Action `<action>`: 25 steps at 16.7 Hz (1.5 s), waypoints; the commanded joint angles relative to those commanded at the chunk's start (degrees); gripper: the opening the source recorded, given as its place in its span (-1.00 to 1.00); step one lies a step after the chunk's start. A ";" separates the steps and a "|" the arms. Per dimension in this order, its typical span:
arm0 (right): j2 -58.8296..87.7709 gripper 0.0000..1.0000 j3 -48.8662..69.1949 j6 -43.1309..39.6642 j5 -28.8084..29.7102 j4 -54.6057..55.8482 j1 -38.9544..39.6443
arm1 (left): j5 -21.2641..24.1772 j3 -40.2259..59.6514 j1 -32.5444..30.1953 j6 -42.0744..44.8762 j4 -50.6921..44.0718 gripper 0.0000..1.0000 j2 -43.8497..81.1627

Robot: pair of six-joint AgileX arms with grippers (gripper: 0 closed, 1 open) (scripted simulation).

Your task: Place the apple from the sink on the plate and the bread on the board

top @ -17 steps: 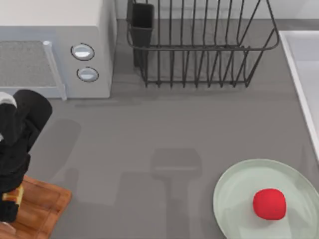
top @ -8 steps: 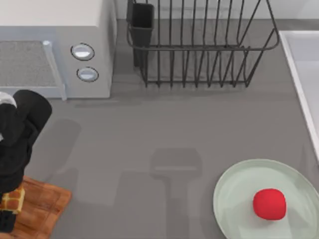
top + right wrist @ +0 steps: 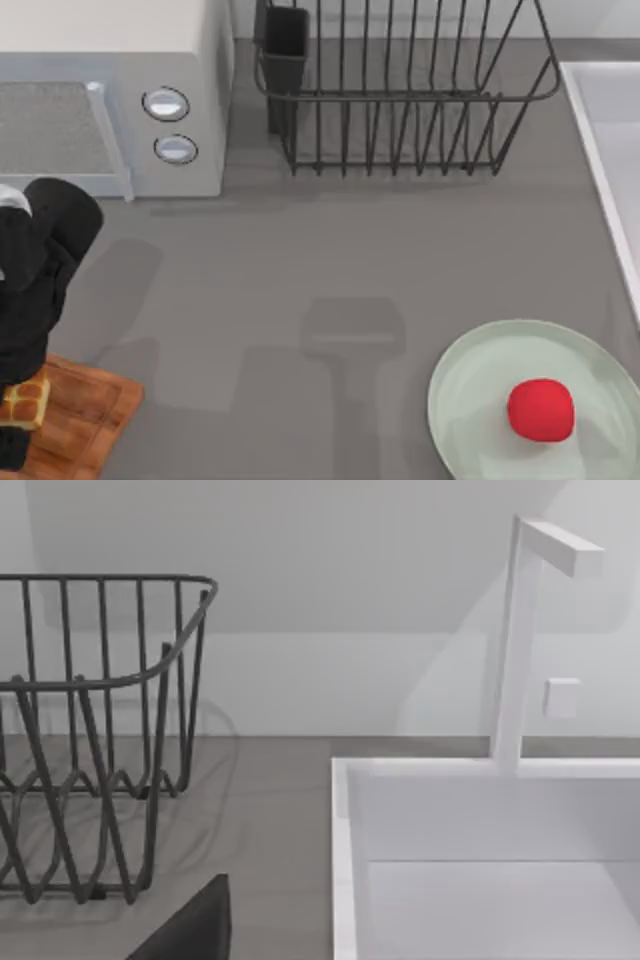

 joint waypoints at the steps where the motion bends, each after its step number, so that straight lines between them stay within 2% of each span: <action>1: 0.00 1.00 0.00 0.00 0.00 0.00 0.00 | 0.03 -0.27 0.09 1.04 0.57 1.00 -1.17; 4: 0.00 1.00 0.00 0.00 0.00 0.00 0.00 | 0.92 -3.59 0.65 7.38 4.09 1.00 -8.22; 7: 0.00 1.00 0.00 0.00 0.00 0.00 0.00 | 2.71 -9.65 1.64 18.27 9.62 1.00 -19.89; 19: 0.00 1.00 0.00 0.00 0.00 0.00 0.00 | 14.05 -35.93 9.00 80.64 36.44 1.00 -76.01; 22: 0.00 1.00 0.00 0.00 0.00 0.00 0.00 | 16.73 -40.42 11.42 93.13 41.91 1.00 -84.91; 25: 0.00 1.00 0.00 0.00 0.00 0.00 0.00 | 18.54 -43.21 13.37 101.20 45.47 1.00 -90.04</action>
